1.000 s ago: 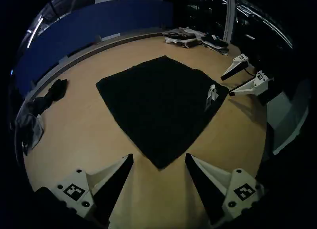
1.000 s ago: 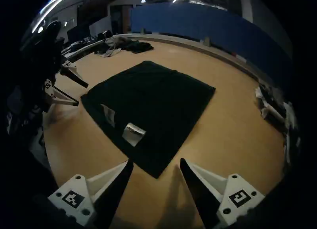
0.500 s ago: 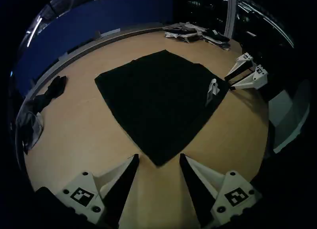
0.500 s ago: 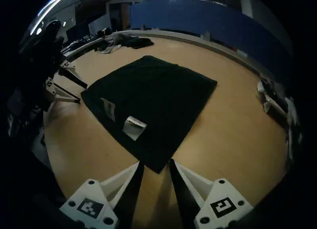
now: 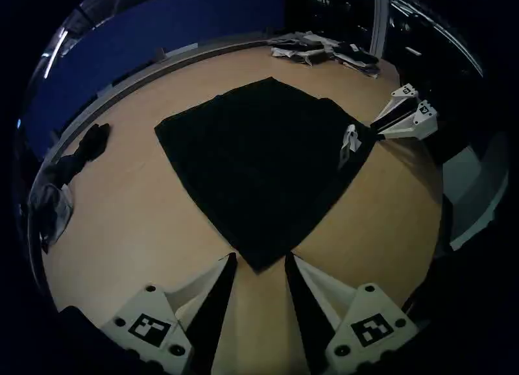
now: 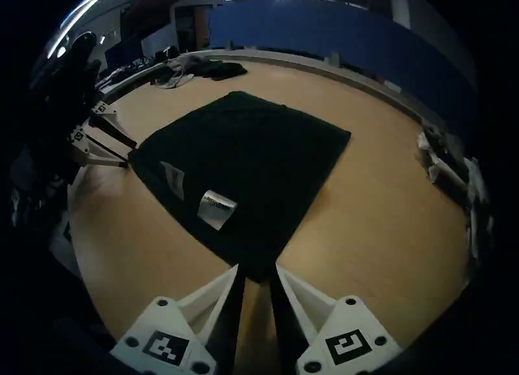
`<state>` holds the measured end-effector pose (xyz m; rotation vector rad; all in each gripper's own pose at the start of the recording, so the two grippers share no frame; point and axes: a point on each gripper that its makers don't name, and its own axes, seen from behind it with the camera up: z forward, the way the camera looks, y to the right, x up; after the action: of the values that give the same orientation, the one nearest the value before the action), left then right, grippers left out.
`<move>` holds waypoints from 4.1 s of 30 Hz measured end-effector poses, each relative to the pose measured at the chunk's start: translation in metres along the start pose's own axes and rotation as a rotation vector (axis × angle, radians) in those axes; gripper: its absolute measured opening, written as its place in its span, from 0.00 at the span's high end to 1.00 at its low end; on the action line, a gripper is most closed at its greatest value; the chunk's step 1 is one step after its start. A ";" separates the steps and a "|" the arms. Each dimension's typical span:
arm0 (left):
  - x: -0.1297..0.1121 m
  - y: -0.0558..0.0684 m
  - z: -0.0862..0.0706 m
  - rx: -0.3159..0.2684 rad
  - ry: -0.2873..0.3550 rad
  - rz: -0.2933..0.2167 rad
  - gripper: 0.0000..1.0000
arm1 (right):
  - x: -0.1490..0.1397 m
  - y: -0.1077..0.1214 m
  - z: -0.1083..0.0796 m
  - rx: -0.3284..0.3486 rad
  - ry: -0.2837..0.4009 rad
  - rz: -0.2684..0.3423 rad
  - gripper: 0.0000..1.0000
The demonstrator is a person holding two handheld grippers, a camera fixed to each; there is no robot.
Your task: Fold towel
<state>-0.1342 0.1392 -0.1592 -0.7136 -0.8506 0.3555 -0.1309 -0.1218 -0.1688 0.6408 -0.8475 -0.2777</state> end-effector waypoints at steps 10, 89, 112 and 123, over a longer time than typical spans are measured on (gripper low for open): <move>0.000 0.000 0.000 0.001 -0.008 0.015 0.80 | -0.002 -0.001 0.000 0.003 -0.006 -0.004 0.83; 0.090 -0.008 -0.117 0.039 0.143 -0.262 0.90 | 0.100 -0.004 -0.122 -0.033 0.148 0.061 0.90; 0.102 -0.033 -0.068 0.043 0.062 -0.346 0.91 | 0.105 0.029 -0.081 -0.033 0.062 0.151 0.91; 0.103 -0.055 -0.031 0.049 0.029 -0.400 0.91 | 0.113 0.051 -0.045 -0.040 0.029 0.179 0.91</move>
<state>-0.0457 0.1429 -0.0771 -0.4866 -0.9307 0.0081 -0.0248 -0.1167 -0.0910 0.5268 -0.8636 -0.1234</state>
